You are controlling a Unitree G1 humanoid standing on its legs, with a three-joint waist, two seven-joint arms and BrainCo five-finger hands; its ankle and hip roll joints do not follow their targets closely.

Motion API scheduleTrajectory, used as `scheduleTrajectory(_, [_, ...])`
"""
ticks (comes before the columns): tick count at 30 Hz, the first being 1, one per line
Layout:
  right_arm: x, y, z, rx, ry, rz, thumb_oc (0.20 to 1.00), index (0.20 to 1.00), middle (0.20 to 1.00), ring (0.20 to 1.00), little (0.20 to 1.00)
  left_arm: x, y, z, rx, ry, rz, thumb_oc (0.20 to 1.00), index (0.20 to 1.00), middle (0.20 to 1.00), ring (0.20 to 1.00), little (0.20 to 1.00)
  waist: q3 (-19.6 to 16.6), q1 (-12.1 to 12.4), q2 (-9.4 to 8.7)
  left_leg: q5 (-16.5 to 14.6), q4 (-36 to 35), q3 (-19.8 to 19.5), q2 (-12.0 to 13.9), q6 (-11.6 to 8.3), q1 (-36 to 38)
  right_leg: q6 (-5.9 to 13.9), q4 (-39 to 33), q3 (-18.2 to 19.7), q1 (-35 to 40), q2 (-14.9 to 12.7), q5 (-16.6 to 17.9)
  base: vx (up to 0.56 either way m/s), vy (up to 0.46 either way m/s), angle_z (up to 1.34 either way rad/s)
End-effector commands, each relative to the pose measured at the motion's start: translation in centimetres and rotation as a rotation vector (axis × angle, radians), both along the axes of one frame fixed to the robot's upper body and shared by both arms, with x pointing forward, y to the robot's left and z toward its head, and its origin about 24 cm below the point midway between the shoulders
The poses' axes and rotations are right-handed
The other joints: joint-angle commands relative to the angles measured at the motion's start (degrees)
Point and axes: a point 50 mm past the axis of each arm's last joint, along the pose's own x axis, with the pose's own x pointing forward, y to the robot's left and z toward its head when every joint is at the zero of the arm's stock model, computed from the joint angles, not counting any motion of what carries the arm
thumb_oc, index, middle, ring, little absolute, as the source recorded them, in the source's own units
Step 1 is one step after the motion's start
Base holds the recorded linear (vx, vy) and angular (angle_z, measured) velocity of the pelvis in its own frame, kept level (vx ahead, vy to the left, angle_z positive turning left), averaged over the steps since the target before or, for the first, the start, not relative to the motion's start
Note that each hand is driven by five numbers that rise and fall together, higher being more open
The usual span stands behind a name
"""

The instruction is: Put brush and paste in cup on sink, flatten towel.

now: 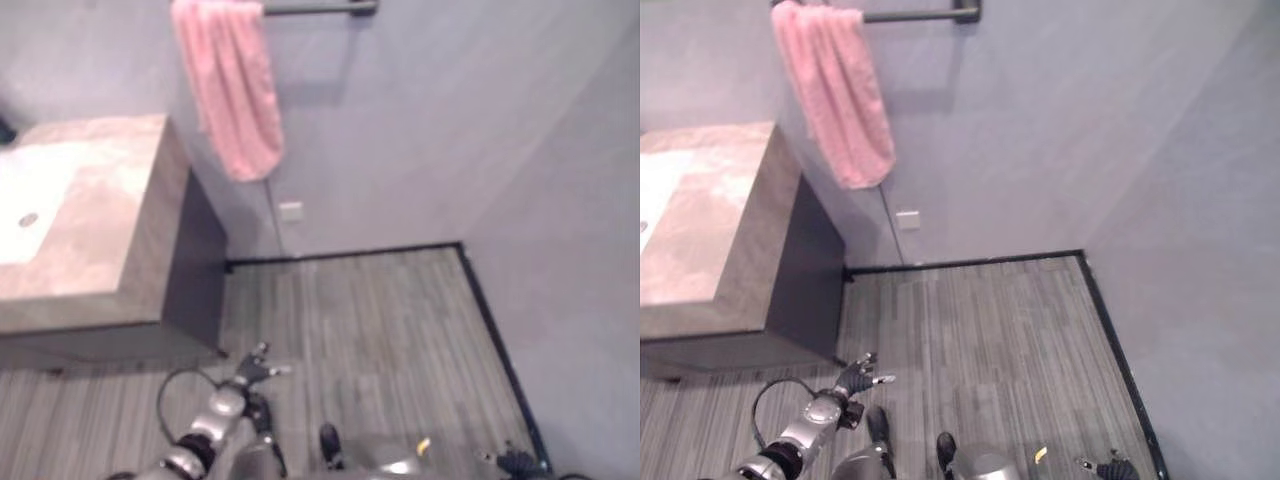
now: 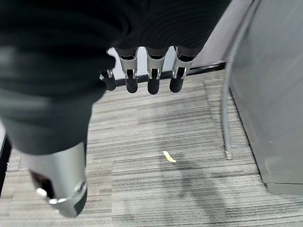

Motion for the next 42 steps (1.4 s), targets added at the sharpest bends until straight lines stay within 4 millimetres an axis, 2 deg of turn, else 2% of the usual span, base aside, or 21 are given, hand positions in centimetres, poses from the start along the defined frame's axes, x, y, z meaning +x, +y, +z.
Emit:
scheduleTrajectory(1, [0.7,0.0,0.4,-0.010,-0.050,0.052,1.000,1.000,1.000,1.000,1.000,1.3,1.3,1.4,0.021,-0.089,0.003,1.000,1.000,1.000,1.000,1.000,-2.9,1.4,-1.78,-4.6,3.7,2.9,-1.7,3.17,-0.1,7.28,7.8,3.6,-1.0,-8.8,-4.7,0.18,0.267,-0.42])
scheduleTrajectory(2, [1.6,0.5,0.5,0.001,-0.076,0.063,1.000,1.000,1.000,1.000,1.000,1.3,1.8,1.5,0.033,-0.092,0.017,1.000,1.000,1.000,1.000,1.000,-3.2,1.9,-1.84,-5.2,3.5,4.5,-1.6,3.64,0.5,8.15,6.9,4.4,-1.0,-9.4,-3.5,0.21,0.377,-0.91])
scheduleTrajectory(3, [3.3,1.8,0.6,0.035,-0.136,0.107,1.000,1.000,1.000,1.000,1.000,1.1,3.0,1.6,0.054,-0.095,0.058,1.000,1.000,1.000,1.000,1.000,-3.9,2.7,-1.86,-5.6,2.7,7.1,-1.5,4.23,1.2,9.47,5.5,5.4,-1.9,-10.3,-0.2,0.21,0.375,-0.99])
scheduleTrajectory(4, [3.3,1.8,0.5,0.036,-0.135,0.107,1.000,1.000,1.000,1.000,1.000,1.1,3.1,1.6,0.055,-0.095,0.058,1.000,1.000,1.000,1.000,1.000,-4.0,2.9,-1.88,-5.6,2.6,7.3,-1.5,4.25,1.2,9.51,5.3,5.7,-1.9,-10.3,0.0,0.17,0.333,-1.09])
scheduleTrajectory(8, [5.6,4.1,1.1,0.083,-0.234,0.205,1.000,1.000,1.000,1.000,1.000,0.7,5.2,2.1,0.083,-0.121,0.118,1.000,1.000,1.000,1.000,1.000,-5.5,3.8,-1.68,-6.6,-0.2,10.6,-1.9,5.35,3.3,12.03,2.6,5.6,-2.8,-11.8,6.6,0.14,0.307,-0.59])
scheduleTrajectory(13, [6.4,4.5,1.7,0.100,-0.300,0.215,1.000,1.000,1.000,1.000,1.000,0.0,5.9,2.1,0.100,-0.125,0.137,1.000,1.000,1.000,1.000,1.000,-6.2,4.2,-1.33,-8.0,-0.5,11.1,-2.7,6.33,4.9,13.49,1.8,5.5,-2.2,-12.6,10.1,0.08,0.196,-0.08])
scheduleTrajectory(15, [6.5,4.4,1.9,0.112,-0.339,0.171,1.000,1.000,1.000,1.000,1.000,-0.7,6.0,1.9,0.074,-0.124,0.173,1.000,1.000,1.000,1.000,1.000,-6.8,4.6,-0.69,-8.5,-2.0,10.9,-3.5,7.19,6.7,14.11,2.5,5.5,-2.4,-13.1,13.9,0.08,0.223,0.02])
scheduleTrajectory(16, [6.5,4.4,1.9,0.112,-0.338,0.171,1.000,1.000,1.000,1.000,1.000,-0.7,6.0,1.9,0.074,-0.123,0.173,1.000,1.000,1.000,1.000,1.000,-6.8,4.6,-0.68,-8.4,-2.1,10.9,-3.6,7.20,6.7,14.11,2.5,5.6,-2.3,-13.1,13.9,0.09,0.271,0.01])
scheduleTrajectory(18, [7.2,4.7,2.4,0.117,-0.387,0.164,1.000,1.000,1.000,1.000,1.000,-1.0,6.0,2.1,0.060,-0.142,0.183,1.000,1.000,1.000,1.000,1.000,-6.4,4.8,-0.05,-8.5,-4.4,10.5,-4.2,8.03,8.6,13.87,6.2,4.9,-4.0,-13.1,16.9,0.04,0.170,-0.06])
scheduleTrajectory(19, [7.2,4.7,2.4,0.117,-0.387,0.164,1.000,1.000,1.000,1.000,1.000,-1.0,6.0,2.1,0.060,-0.142,0.183,1.000,1.000,1.000,1.000,1.000,-6.4,4.8,-0.06,-8.4,-4.5,10.5,-4.3,8.03,8.7,13.85,6.4,4.9,-4.1,-13.1,16.8,0.03,0.109,-0.20])
scheduleTrajectory(20, [7.7,4.9,2.8,0.119,-0.412,0.177,1.000,1.000,1.000,1.000,1.000,-0.9,5.8,2.3,0.053,-0.153,0.177,1.000,1.000,1.000,1.000,1.000,-5.9,4.6,0.13,-7.9,-6.1,9.6,-4.7,7.87,9.8,13.56,10.7,4.6,-5.5,-11.1,14.1,0.02,0.061,-0.25])
scheduleTrajectory(21, [7.9,5.1,2.9,0.121,-0.430,0.181,1.000,1.000,1.000,1.000,1.000,-0.9,5.8,2.4,0.054,-0.154,0.173,1.000,1.000,1.000,1.000,1.000,-5.8,4.5,0.01,-7.6,-7.0,9.7,-4.7,7.67,10.3,13.14,11.2,4.8,-6.6,-9.0,10.5,0.02,0.060,-0.25])
scheduleTrajectory(22, [7.8,5.1,2.9,0.121,-0.429,0.181,1.000,1.000,1.000,1.000,1.000,-0.9,5.8,2.4,0.054,-0.153,0.173,1.000,1.000,1.000,1.000,1.000,-5.8,4.5,-0.10,-7.5,-7.1,9.7,-4.8,7.66,10.4,13.13,11.7,4.8,-6.8,-9.0,10.2,-0.01,0.015,-0.10])
scheduleTrajectory(24, [8.7,5.6,3.7,0.125,-0.486,0.201,1.000,1.000,1.000,1.000,1.000,-0.7,5.9,2.6,0.055,-0.165,0.168,1.000,1.000,1.000,1.000,1.000,-5.1,5.2,-0.09,-7.3,-8.2,11.6,-4.7,7.10,11.6,11.68,9.1,1.2,-9.8,-7.1,2.4,0.01,0.014,0.01])
scheduleTrajectory(27, [9.0,5.7,3.9,0.129,-0.506,0.208,1.000,1.000,1.000,1.000,1.000,-0.7,5.8,2.5,0.053,-0.164,0.170,1.000,1.000,1.000,1.000,1.000,-4.2,5.5,-0.14,-7.6,-7.7,12.2,-4.5,6.80,12.3,11.85,4.0,1.6,-9.9,-6.4,3.5,0.02,-0.019,-0.22])
scheduleTrajectory(30, [9.6,6.0,4.3,0.122,-0.530,0.229,1.000,1.000,1.000,1.000,1.000,0.0,5.7,2.7,0.059,-0.178,0.183,1.000,1.000,1.000,1.000,1.000,-3.1,6.1,-0.46,-8.1,-6.8,13.5,-4.2,6.59,12.6,12.44,-4.8,4.2,-11.6,-6.9,7.5,0.05,-0.073,-0.05])
scheduleTrajectory(32, [9.9,6.3,4.5,0.119,-0.535,0.254,1.000,1.000,1.000,1.000,1.000,0.6,5.3,2.9,0.057,-0.191,0.183,1.000,1.000,1.000,1.000,1.000,-2.9,6.4,-1.02,-8.8,-6.5,13.3,-4.3,5.97,14.2,12.96,-9.0,4.1,-12.3,-7.5,9.1,0.23,-0.209,-0.11])
scheduleTrajectory(37, [9.0,6.2,3.9,0.117,-0.481,0.282,1.000,1.000,1.000,1.000,1.000,0.4,4.3,2.1,0.042,-0.152,0.170,1.000,1.000,1.000,1.000,1.000,-4.3,5.5,-2.15,-9.9,-7.3,11.4,-2.8,4.64,18.5,11.43,-3.7,5.2,-10.9,-5.1,7.9,0.38,-0.305,0.35])
scheduleTrajectory(38, [8.9,6.0,3.9,0.109,-0.468,0.296,1.000,1.000,1.000,1.000,1.000,0.2,3.8,1.8,0.038,-0.140,0.167,1.000,1.000,1.000,1.000,1.000,-5.5,5.3,-2.29,-9.4,-6.3,10.9,-1.2,3.37,19.9,10.06,-2.1,3.9,-9.8,-3.2,6.1,0.44,-0.378,0.24])
scheduleTrajectory(40, [8.8,5.8,3.8,0.106,-0.464,0.286,1.000,1.000,1.000,1.000,1.000,0.2,3.3,1.6,0.023,-0.133,0.162,1.000,1.000,1.000,1.000,1.000,-5.7,5.0,-2.29,-9.2,-4.5,10.5,-0.4,2.84,19.7,9.61,-1.5,3.5,-9.1,-2.7,5.5,0.39,-0.346,0.11])
scheduleTrajectory(42, [8.9,5.3,4.0,0.085,-0.464,0.290,1.000,1.000,1.000,1.000,1.000,0.7,2.1,1.5,-0.024,-0.128,0.170,1.000,1.000,1.000,1.000,1.000,-6.0,4.4,-2.44,-5.2,2.2,9.8,1.6,0.69,17.9,7.48,-1.4,2.8,-7.2,-1.7,4.3,0.40,-0.358,0.17])
